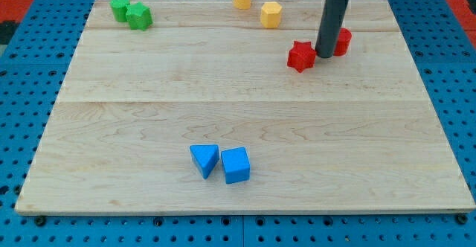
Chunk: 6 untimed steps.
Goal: Move the red circle to the bottom of the red star
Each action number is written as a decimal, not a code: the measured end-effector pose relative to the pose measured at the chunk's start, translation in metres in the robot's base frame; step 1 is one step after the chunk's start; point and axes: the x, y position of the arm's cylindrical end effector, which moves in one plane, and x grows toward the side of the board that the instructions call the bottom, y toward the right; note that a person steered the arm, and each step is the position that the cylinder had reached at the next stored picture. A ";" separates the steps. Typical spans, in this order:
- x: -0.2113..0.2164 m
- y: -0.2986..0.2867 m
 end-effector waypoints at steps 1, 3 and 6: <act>-0.018 0.043; -0.021 0.109; 0.038 -0.020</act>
